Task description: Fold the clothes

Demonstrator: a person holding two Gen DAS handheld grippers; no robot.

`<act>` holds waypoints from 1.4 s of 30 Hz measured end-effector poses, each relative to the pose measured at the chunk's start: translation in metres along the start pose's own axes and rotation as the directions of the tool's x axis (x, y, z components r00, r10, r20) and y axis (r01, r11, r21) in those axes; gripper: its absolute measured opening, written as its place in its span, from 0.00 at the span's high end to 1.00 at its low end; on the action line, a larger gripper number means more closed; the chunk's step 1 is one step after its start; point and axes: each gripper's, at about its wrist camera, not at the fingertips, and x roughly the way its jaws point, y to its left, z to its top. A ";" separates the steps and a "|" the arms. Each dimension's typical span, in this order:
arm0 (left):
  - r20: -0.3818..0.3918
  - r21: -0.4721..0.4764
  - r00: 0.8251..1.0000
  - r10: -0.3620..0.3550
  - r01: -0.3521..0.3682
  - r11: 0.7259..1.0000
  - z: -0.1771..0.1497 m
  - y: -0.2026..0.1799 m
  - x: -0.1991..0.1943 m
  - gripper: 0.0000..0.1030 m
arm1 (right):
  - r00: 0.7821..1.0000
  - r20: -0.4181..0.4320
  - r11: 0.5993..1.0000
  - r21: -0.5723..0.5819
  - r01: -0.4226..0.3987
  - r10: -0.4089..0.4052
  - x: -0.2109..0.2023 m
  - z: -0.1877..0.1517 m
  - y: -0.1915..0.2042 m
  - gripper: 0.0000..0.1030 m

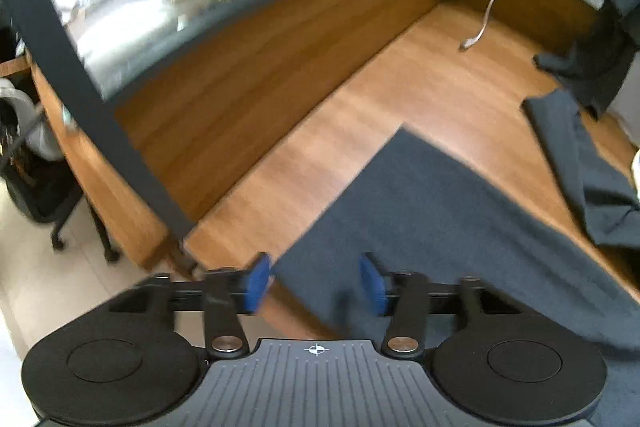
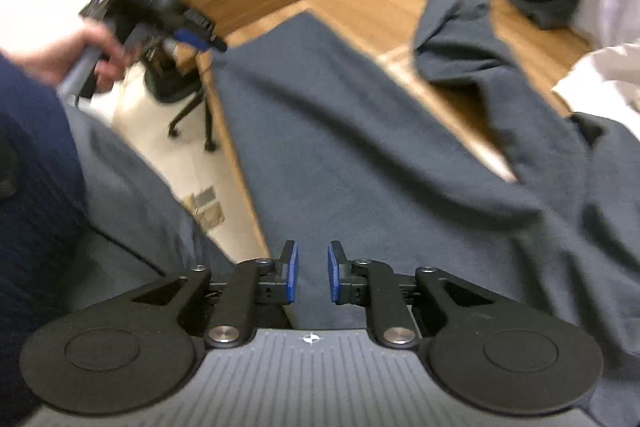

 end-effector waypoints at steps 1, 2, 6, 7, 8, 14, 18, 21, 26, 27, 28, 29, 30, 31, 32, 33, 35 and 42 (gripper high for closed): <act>0.007 0.005 1.000 -0.008 0.007 1.000 0.002 -0.003 -0.001 0.46 | 1.000 0.027 1.000 0.026 0.014 -0.015 -0.010 0.003 -0.006 0.72; 0.015 0.009 1.000 -0.021 0.021 1.000 0.007 -0.008 -0.002 0.46 | 0.998 0.046 0.998 0.053 0.042 -0.044 -0.020 0.006 -0.012 0.71; 0.038 0.017 0.996 -0.079 0.079 0.997 0.026 -0.030 -0.001 0.44 | 0.980 0.073 0.976 0.129 0.175 -0.185 -0.055 0.015 -0.031 0.71; 0.041 0.016 0.995 -0.096 0.095 0.995 0.032 -0.037 0.001 0.42 | 0.972 0.070 0.967 0.145 0.211 -0.222 -0.063 0.017 -0.036 0.71; 0.042 0.015 0.993 -0.111 0.110 0.994 0.037 -0.044 0.003 0.40 | 0.965 0.066 0.957 0.160 0.241 -0.254 -0.069 0.018 -0.042 0.71; 0.025 0.003 0.979 -0.204 0.204 0.979 0.072 -0.089 0.029 0.36 | 0.909 0.022 0.892 0.205 0.403 -0.416 -0.087 0.019 -0.084 0.70; 0.018 0.035 0.967 -0.253 0.252 0.967 0.093 -0.121 0.045 0.35 | 0.886 0.012 0.869 0.205 0.451 -0.463 -0.091 0.025 -0.114 0.70; -0.015 0.073 0.955 -0.295 0.295 0.953 0.110 -0.147 0.063 0.33 | 0.875 0.002 0.861 0.182 0.475 -0.484 -0.088 0.035 -0.136 0.70; -0.095 0.124 0.945 -0.314 0.324 0.938 0.128 -0.185 0.091 0.29 | 0.876 -0.027 0.865 0.144 0.480 -0.481 -0.076 0.054 -0.172 0.70; -0.108 0.128 0.943 -0.314 0.326 0.937 0.129 -0.191 0.096 0.28 | 0.877 -0.036 0.868 0.134 0.479 -0.478 -0.073 0.058 -0.179 0.70; -0.120 0.130 0.943 -0.312 0.326 0.936 0.130 -0.196 0.101 0.26 | 0.880 -0.047 0.872 0.118 0.475 -0.473 -0.068 0.061 -0.186 0.70; -0.132 0.131 0.942 -0.307 0.324 0.937 0.129 -0.201 0.106 0.26 | 0.883 -0.057 0.877 0.100 0.470 -0.466 -0.063 0.064 -0.193 0.70; -0.147 0.130 0.942 -0.301 0.320 0.938 0.128 -0.205 0.110 0.26 | 0.885 -0.068 0.882 0.083 0.465 -0.460 -0.058 0.068 -0.200 0.69; -0.162 0.128 0.941 -0.296 0.317 0.940 0.127 -0.209 0.115 0.26 | 0.887 -0.081 0.886 0.065 0.459 -0.454 -0.052 0.071 -0.206 0.69; -0.177 0.126 0.940 -0.293 0.316 0.940 0.125 -0.213 0.119 0.26 | 0.890 -0.094 0.891 0.047 0.451 -0.446 -0.045 0.074 -0.211 0.68; -0.186 0.125 0.939 -0.288 0.313 0.941 0.123 -0.216 0.122 0.26 | 0.893 -0.108 0.897 0.024 0.441 -0.436 -0.037 0.078 -0.218 0.67; -0.197 0.128 0.942 -0.273 0.301 0.945 0.121 -0.222 0.126 0.26 | 0.899 -0.127 0.907 -0.018 0.420 -0.419 -0.022 0.084 -0.228 0.62; -0.163 0.182 0.968 -0.192 0.221 0.958 0.120 -0.241 0.132 0.46 | 0.915 -0.208 0.933 -0.182 0.311 -0.346 0.030 0.104 -0.249 0.55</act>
